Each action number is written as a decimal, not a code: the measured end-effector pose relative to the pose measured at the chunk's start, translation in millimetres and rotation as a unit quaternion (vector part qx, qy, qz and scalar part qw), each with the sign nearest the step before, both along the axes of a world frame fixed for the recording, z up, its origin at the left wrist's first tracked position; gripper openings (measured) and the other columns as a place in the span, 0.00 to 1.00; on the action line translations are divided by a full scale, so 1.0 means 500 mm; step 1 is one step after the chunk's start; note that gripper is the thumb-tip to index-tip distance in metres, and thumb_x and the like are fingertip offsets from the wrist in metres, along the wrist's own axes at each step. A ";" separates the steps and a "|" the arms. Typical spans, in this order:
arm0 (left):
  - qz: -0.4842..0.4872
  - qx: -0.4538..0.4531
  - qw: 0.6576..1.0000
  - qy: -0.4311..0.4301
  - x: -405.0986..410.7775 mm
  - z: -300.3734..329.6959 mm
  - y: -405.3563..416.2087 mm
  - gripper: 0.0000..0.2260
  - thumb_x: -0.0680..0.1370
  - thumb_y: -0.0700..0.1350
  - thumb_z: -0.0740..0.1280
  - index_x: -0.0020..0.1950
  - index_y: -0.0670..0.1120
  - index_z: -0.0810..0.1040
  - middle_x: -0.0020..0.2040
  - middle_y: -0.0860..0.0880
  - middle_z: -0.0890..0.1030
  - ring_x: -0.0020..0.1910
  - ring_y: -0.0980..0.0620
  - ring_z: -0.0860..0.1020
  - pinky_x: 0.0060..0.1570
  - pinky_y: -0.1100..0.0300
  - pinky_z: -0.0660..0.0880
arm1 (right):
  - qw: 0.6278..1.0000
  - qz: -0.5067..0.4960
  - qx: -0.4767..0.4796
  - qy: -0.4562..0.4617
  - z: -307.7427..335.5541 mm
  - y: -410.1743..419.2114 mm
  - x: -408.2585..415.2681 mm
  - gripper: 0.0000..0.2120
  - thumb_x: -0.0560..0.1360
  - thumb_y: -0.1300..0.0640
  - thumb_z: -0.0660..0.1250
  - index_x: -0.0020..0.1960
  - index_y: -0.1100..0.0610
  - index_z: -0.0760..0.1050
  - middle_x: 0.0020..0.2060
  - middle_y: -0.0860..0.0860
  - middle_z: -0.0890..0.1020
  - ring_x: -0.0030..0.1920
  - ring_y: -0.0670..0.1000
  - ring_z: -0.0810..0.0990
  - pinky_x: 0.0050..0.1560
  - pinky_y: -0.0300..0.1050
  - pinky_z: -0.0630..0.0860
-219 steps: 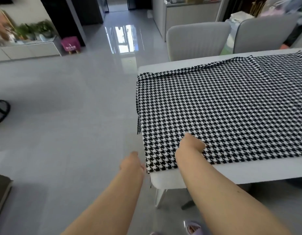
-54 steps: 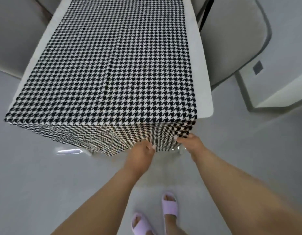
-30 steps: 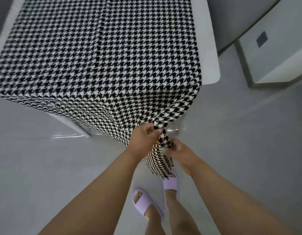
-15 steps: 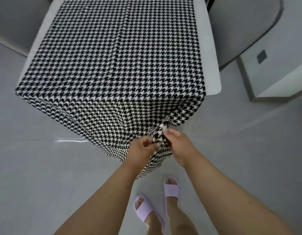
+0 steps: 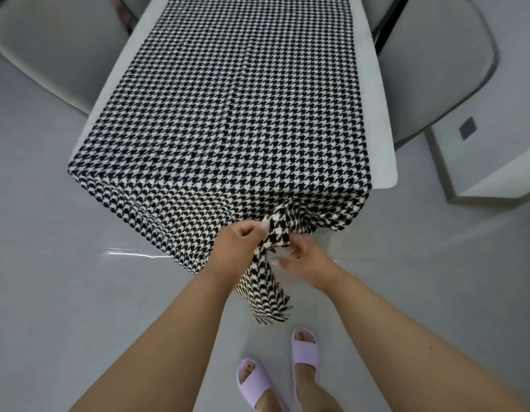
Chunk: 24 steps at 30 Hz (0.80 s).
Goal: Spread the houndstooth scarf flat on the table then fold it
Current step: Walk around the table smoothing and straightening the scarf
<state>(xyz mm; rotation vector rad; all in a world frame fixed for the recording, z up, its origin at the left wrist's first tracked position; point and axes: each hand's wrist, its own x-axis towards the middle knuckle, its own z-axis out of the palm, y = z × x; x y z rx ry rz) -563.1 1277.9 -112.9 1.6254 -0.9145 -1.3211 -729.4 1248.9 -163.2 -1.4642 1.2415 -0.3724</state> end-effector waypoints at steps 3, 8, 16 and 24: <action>0.006 -0.011 1.000 0.013 0.004 0.010 0.002 0.32 0.68 0.66 0.70 0.48 0.36 0.79 0.42 0.44 0.79 0.40 0.46 0.74 0.47 0.50 0.72 | 0.998 0.025 -0.005 0.052 -0.017 -0.007 0.018 0.28 0.63 0.40 0.74 0.59 0.50 0.77 0.57 0.52 0.72 0.58 0.53 0.74 0.62 0.50 0.73; 0.034 -0.016 0.999 0.025 0.022 0.012 -0.006 0.25 0.71 0.61 0.69 0.44 0.38 0.80 0.41 0.44 0.76 0.41 0.48 0.71 0.47 0.48 0.76 | 0.995 0.055 -0.026 0.079 -0.027 -0.015 0.027 0.10 0.73 0.51 0.72 0.53 0.51 0.81 0.59 0.52 0.72 0.61 0.50 0.69 0.63 0.42 0.66; 0.136 0.040 0.990 0.015 0.064 -0.012 -0.003 0.15 0.78 0.55 0.65 0.49 0.43 0.82 0.44 0.47 0.83 0.43 0.48 0.78 0.50 0.53 0.75 | 1.000 -0.008 0.007 -0.004 0.056 0.004 0.068 0.07 0.83 0.52 0.54 0.47 0.52 0.67 0.36 0.47 0.70 0.38 0.46 0.68 0.42 0.45 0.67; 0.248 0.241 0.932 0.107 0.061 -0.077 0.070 0.14 0.82 0.52 0.60 0.56 0.41 0.75 0.44 0.45 0.75 0.41 0.49 0.74 0.47 0.52 0.74 | 0.988 -0.136 -0.050 -0.052 0.130 -0.009 0.137 0.06 0.79 0.50 0.62 0.49 0.51 0.66 0.33 0.43 0.68 0.30 0.40 0.65 0.33 0.37 0.64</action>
